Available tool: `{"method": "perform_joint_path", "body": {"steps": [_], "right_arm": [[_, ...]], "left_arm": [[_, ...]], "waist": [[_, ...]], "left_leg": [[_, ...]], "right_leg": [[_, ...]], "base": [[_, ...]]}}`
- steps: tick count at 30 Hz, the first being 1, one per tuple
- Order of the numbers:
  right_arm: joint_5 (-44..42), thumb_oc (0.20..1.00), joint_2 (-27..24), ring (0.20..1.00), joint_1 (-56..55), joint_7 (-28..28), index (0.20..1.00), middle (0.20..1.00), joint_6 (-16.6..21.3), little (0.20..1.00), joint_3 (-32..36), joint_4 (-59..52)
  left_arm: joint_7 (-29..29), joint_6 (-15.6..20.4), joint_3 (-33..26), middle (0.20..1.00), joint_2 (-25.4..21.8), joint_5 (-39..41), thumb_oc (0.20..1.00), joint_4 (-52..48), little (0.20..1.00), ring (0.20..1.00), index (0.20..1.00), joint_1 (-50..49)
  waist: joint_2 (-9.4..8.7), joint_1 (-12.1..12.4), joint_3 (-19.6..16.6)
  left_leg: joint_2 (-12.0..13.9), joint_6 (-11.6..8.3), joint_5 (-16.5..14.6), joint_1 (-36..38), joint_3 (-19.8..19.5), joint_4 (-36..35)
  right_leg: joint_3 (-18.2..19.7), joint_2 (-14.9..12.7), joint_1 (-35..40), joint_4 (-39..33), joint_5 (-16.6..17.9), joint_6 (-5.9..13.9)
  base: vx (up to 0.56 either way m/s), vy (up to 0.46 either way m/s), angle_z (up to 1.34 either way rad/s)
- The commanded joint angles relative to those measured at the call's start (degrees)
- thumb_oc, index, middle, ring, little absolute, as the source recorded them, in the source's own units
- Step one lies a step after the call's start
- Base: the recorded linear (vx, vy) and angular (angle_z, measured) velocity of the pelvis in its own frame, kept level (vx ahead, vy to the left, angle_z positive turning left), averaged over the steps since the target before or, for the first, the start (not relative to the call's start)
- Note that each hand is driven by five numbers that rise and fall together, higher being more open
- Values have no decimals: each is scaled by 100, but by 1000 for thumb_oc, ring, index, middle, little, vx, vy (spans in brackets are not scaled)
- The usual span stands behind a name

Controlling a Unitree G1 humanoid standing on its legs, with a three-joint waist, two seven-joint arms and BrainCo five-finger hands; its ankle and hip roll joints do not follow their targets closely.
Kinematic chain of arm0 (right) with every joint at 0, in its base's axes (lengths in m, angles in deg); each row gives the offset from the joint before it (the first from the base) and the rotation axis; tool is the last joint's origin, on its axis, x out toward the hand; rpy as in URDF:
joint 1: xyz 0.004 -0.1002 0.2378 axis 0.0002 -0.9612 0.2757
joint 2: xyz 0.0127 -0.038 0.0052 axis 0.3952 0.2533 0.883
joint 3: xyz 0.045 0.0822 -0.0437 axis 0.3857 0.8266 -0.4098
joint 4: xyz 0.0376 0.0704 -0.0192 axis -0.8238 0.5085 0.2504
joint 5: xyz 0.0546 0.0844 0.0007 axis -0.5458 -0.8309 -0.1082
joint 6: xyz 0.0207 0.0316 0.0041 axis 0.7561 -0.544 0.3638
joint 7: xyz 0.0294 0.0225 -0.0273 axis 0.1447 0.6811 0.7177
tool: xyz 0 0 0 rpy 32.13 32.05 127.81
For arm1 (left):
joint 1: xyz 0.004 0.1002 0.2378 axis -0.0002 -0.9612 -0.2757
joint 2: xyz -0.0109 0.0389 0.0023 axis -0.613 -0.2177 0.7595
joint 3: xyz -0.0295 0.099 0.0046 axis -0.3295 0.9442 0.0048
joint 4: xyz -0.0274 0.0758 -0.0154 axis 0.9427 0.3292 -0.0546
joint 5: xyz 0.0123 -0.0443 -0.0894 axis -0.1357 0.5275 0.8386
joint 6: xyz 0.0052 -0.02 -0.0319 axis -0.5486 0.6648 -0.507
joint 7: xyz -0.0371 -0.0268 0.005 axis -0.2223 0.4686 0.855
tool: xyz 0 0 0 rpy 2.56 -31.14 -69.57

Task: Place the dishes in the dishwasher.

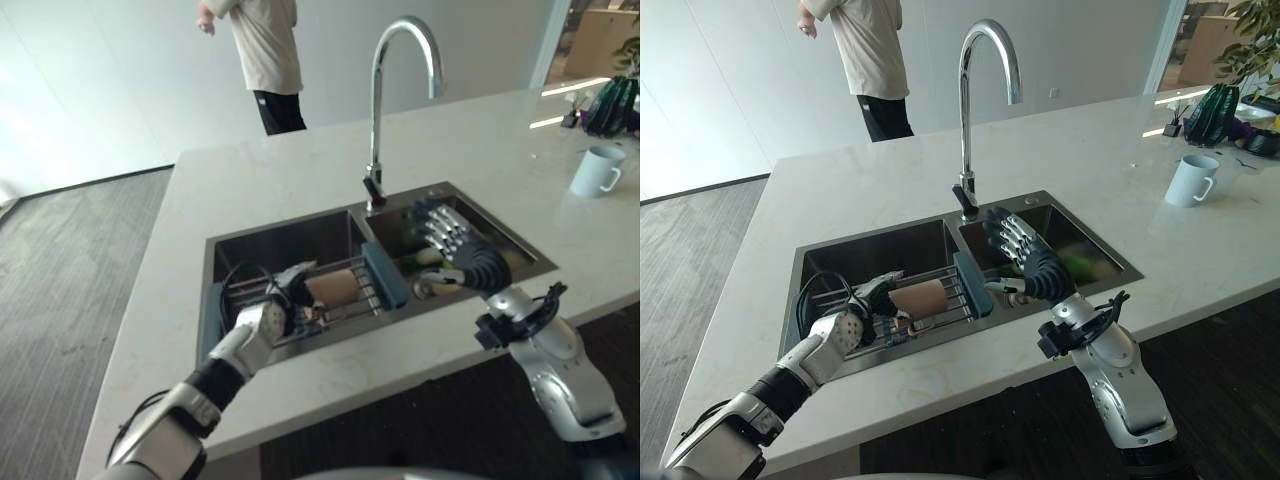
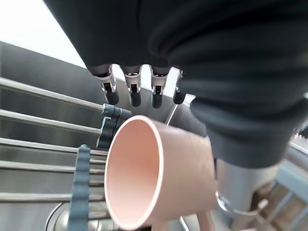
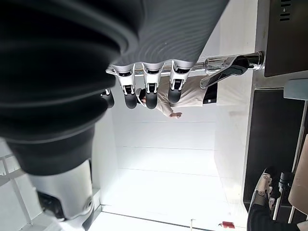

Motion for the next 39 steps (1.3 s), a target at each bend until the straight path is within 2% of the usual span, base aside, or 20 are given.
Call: {"method": "perform_joint_path", "body": {"steps": [1, 4, 9, 13, 24, 39], "right_arm": [[-239, 1000, -43, 1000, 559, 11, 1000, 1000, 205, 1000, 133, -214], [-211, 1000, -8, 1000, 572, 9, 1000, 1000, 200, 1000, 123, -220], [-227, 1000, -15, 1000, 587, 0, 1000, 1000, 145, 1000, 96, -260], [-249, 1000, -31, 1000, 579, 13, 1000, 1000, 118, 1000, 111, -271], [-229, 1000, 3, 1000, 519, 117, 1000, 1000, 44, 1000, 122, -317], [-243, 1000, -28, 1000, 528, 172, 1000, 1000, -65, 1000, 173, -346]], "left_arm": [[133, 192, -7, 1000, -130, -502, 1000, 361, 1000, 1000, 1000, 631], [142, 151, -2, 1000, -113, -585, 1000, 384, 1000, 1000, 1000, 679], [494, 129, -11, 1000, -161, -1291, 1000, 525, 1000, 1000, 1000, 731], [630, -21, -56, 1000, -158, -1439, 1000, 656, 1000, 1000, 1000, 785], [720, 4, -138, 1000, -19, -1026, 1000, 1100, 1000, 1000, 1000, 792], [728, 13, -63, 1000, 125, -925, 1000, 1366, 1000, 1000, 1000, 811]], "waist": [[73, -175, 109], [77, -186, 109], [80, -214, 109], [72, -238, 97], [84, -342, 78], [95, -454, 85]], "left_leg": [[207, 32, -128, 4, 30, 38], [200, 37, -132, 1, 28, 38], [194, 36, -134, 14, 45, 38], [182, 38, -141, 8, 40, 38], [140, 70, -178, 43, 93, 38], [104, 95, -218, 75, 167, 38]], "right_leg": [[-6, -287, 425, 72, -527, 450], [5, -284, 415, 73, -524, 449], [53, -272, 414, 85, -532, 442], [88, -266, 396, 91, -528, 440], [199, -261, 370, 105, -521, 455], [296, -242, 333, 103, -507, 473]], "base": [[0, 0, 0], [0, 0, 0], [37, 8, -8], [14, 4, -4], [8, 6, -1], [1, 2, -4]]}}
